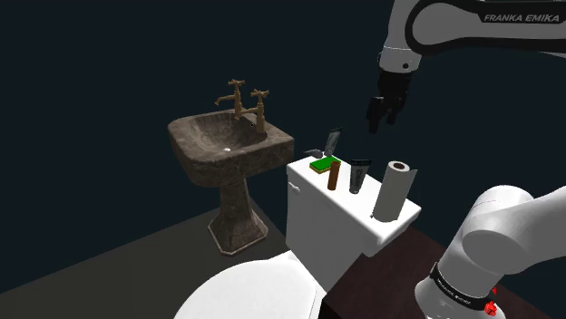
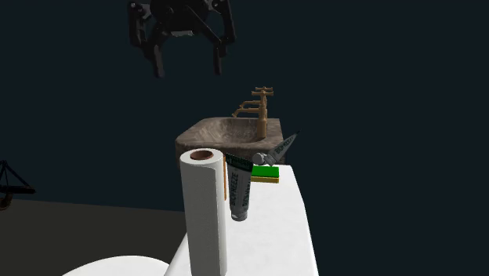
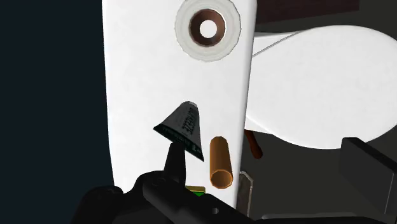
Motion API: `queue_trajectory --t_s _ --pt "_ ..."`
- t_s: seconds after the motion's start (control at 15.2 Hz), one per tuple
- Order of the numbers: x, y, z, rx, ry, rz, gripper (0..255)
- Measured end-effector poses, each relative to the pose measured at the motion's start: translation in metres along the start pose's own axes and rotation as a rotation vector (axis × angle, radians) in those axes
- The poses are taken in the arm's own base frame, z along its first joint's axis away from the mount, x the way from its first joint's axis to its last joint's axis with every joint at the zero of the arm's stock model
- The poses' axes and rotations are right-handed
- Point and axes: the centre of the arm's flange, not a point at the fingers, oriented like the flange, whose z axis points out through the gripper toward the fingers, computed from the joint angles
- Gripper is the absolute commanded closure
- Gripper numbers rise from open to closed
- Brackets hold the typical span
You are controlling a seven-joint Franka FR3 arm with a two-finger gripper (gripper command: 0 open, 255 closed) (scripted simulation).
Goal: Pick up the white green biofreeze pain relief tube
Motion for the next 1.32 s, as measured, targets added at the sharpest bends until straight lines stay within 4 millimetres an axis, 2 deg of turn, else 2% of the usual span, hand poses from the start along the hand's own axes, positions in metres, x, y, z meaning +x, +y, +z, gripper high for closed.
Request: queue_trajectory --t_s 0.07,0.26,0.66,0.99,1.32 --pt "0.0 0.0 0.0 0.0 0.0 0.0 0" --pt "0.008 0.009 0.022 0.001 0.007 -0.091 0" --pt "0.044 0.034 0.088 0.002 0.03 -0.356 0" --pt "0.078 0.04 0.142 0.004 0.051 -0.584 0" --pt "0.086 0.039 0.173 0.003 0.058 -0.643 0"
